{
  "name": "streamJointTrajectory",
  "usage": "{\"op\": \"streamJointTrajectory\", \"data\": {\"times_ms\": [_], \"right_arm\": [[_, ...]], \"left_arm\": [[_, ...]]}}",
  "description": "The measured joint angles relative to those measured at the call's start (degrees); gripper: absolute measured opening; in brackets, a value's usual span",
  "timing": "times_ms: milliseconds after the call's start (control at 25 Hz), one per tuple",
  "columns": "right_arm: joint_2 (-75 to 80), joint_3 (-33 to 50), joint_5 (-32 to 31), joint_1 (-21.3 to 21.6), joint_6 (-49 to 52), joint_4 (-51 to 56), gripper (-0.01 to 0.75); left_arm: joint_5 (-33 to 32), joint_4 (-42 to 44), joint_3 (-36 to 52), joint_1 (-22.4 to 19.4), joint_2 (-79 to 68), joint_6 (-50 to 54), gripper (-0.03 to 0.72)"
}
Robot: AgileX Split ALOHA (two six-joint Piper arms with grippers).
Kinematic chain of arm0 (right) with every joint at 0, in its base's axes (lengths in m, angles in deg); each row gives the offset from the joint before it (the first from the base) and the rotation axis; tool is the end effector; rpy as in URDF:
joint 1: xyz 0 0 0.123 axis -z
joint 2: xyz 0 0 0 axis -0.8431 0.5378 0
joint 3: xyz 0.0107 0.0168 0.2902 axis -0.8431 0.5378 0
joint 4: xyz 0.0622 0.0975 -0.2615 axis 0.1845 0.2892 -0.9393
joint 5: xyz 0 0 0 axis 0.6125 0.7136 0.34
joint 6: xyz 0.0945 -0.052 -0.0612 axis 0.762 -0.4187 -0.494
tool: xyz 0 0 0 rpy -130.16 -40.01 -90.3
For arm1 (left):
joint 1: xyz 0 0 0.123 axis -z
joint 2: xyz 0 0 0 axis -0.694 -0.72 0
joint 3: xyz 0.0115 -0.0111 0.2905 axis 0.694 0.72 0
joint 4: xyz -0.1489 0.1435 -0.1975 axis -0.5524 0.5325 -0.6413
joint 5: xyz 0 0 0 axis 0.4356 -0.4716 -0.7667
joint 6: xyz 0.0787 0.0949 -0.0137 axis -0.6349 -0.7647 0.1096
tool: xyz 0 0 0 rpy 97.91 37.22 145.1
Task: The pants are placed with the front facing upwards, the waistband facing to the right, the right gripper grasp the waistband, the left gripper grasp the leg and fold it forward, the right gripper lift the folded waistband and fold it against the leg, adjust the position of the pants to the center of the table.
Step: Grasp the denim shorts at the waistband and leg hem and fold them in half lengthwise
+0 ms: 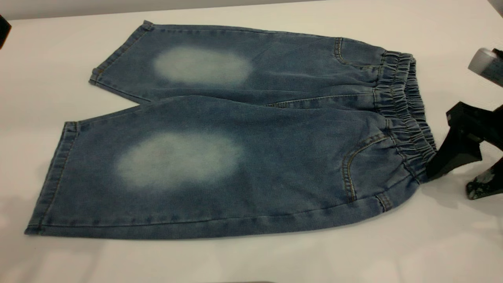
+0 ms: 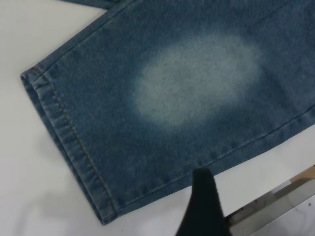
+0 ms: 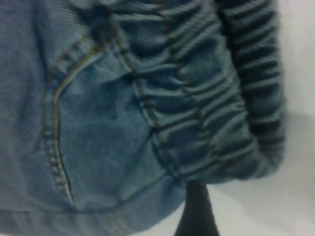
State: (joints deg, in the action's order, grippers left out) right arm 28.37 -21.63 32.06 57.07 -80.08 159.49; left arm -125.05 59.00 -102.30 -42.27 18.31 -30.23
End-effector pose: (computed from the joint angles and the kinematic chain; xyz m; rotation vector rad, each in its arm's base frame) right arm 0.2511 0.0605 -0.0130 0.3289 2.9846 0.7697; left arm 0.2598 -0.0481 0.2268 0.3813 2.5141 -0.3699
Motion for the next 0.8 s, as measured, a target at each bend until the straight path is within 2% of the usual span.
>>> {"op": "streamJointTrajectory", "data": {"times_ms": [600, 800], "right_arm": [[2.65, -0.10, -3.86, 0.11, -17.69, 16.37, 0.491], [3.02, -0.10, -4.96, 0.11, -21.60, 18.53, 0.472]], "left_arm": [[0.00, 0.04, 0.00, 0.00, 0.00, 0.00, 0.484], [0.05, 0.04, 0.00, 0.00, 0.00, 0.00, 0.484]]}}
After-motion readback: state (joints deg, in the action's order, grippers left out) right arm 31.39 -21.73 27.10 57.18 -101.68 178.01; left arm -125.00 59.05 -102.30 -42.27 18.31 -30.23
